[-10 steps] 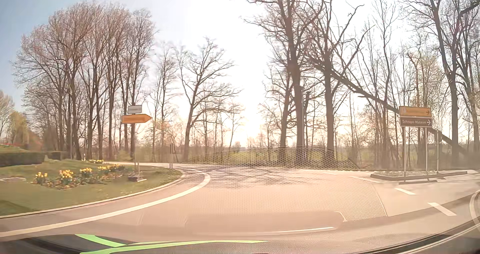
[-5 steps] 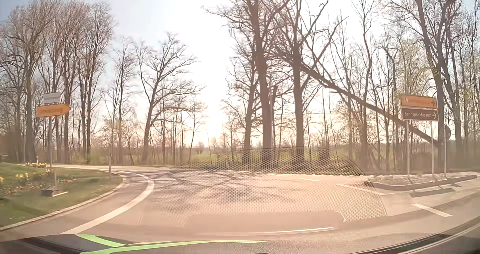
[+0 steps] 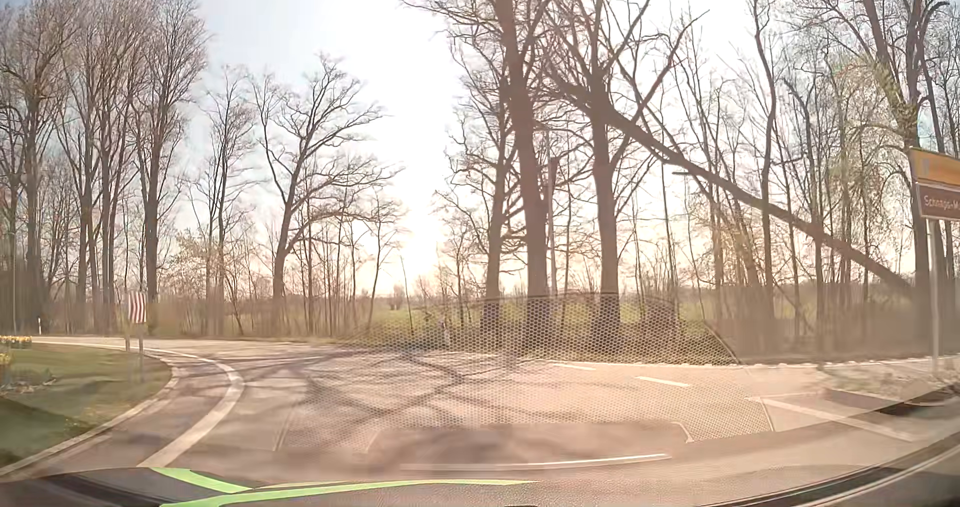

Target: Follow the waypoints while adhering to traffic rules and regulations

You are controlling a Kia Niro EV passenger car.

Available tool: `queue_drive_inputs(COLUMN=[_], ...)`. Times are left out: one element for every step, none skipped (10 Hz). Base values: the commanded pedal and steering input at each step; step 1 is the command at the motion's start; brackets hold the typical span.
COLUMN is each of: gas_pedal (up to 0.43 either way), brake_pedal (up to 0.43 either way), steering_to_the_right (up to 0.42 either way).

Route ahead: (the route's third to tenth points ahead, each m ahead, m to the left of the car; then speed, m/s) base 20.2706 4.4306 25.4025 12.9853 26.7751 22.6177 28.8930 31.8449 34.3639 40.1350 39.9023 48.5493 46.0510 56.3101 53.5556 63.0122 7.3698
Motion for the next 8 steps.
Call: queue_drive_inputs(gas_pedal=[0.15, 0.15, 0.138, 0.118, 0.098, 0.098, 0.098, 0.098], brake_pedal=[0.0, 0.0, 0.0, 0.0, 0.0, 0.0, 0.0, 0.0], steering_to_the_right=[-0.073, -0.091, -0.116, -0.134, -0.158, -0.175, -0.188, -0.195])
